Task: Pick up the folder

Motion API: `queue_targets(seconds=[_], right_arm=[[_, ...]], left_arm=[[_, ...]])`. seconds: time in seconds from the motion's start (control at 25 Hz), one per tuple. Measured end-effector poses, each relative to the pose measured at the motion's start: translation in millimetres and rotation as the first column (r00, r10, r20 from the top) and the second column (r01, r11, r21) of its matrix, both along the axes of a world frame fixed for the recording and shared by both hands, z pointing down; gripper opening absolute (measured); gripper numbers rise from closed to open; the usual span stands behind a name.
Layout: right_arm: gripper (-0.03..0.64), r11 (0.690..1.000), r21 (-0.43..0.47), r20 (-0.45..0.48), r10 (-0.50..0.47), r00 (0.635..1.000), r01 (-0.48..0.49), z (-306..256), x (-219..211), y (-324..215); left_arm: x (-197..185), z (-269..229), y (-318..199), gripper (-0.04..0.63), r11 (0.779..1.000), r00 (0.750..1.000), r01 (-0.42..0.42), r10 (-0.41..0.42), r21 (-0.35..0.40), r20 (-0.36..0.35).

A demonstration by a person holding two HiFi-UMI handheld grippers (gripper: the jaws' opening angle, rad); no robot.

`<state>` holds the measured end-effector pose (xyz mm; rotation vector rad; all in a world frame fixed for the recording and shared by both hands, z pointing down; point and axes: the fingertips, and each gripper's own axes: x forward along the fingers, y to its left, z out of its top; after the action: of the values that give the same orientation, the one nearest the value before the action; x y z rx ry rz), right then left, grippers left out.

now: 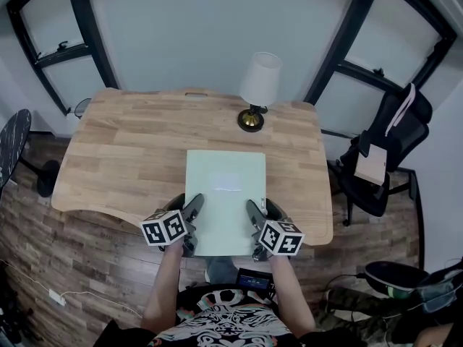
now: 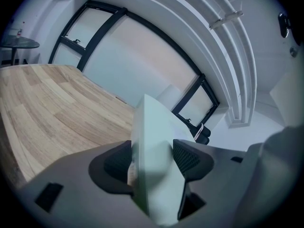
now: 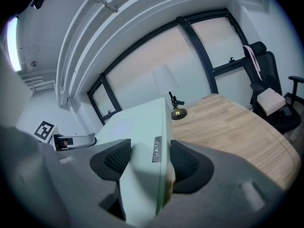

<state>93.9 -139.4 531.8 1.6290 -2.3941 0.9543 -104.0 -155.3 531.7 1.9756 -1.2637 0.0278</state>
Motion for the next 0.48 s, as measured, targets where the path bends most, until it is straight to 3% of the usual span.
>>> queue_targets(seconds=[0.48], right_arm=[[0.256,1.000,0.016,-0.003,-0.005,1.000,0.005,-8,9,21]], left_arm=[[8,-8,22,0.275,1.000,1.000,0.007,-0.007,0.013,-0.007]])
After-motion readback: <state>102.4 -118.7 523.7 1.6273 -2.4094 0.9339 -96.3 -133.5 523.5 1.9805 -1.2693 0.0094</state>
